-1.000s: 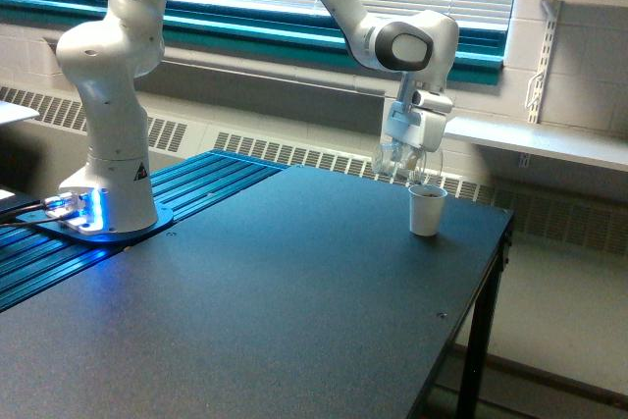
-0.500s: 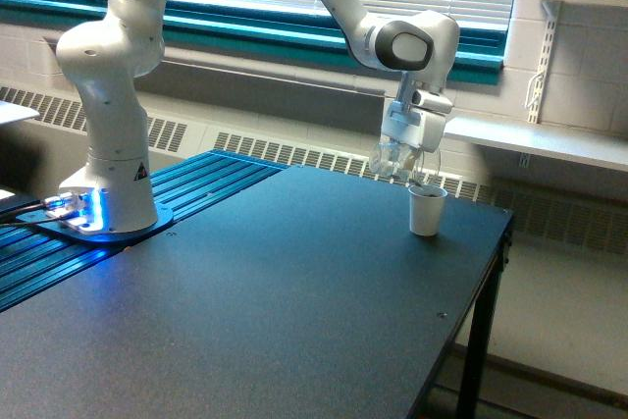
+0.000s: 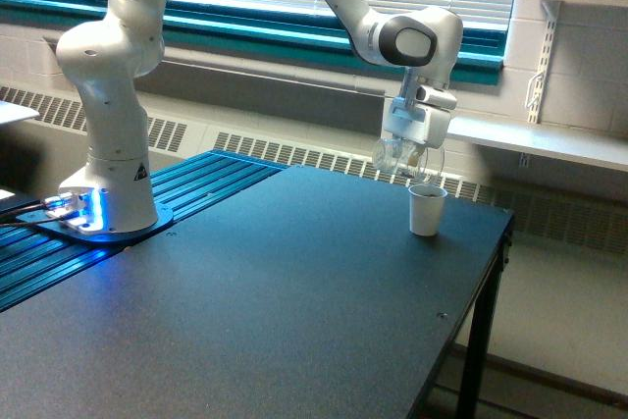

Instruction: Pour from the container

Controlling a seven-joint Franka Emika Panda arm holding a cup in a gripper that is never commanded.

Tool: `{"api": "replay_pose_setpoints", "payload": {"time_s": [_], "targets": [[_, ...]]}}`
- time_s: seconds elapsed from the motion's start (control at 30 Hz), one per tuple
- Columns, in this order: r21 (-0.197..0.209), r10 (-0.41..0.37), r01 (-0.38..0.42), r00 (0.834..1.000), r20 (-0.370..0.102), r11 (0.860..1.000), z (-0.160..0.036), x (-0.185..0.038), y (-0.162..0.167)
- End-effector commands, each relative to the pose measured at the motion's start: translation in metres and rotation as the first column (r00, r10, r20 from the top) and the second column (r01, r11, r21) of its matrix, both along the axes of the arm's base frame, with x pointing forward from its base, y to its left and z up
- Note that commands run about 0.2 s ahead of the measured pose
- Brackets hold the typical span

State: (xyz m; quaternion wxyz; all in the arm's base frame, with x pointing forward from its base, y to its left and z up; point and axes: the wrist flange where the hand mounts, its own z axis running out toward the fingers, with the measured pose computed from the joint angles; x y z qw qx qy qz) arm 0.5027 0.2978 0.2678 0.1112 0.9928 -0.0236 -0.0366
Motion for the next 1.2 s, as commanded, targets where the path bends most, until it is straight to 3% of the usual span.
{"api": "replay_pose_setpoints", "payload": {"time_s": [0.03,0.53,1.2], "targets": [[-0.004,0.026,-0.026,1.000,-0.009,1.000,0.000,0.000,0.002],[-0.001,0.041,-0.041,0.999,-0.021,0.999,0.001,-0.004,0.005],[0.006,0.034,-0.034,0.999,0.011,0.999,0.012,0.000,0.002]]}}
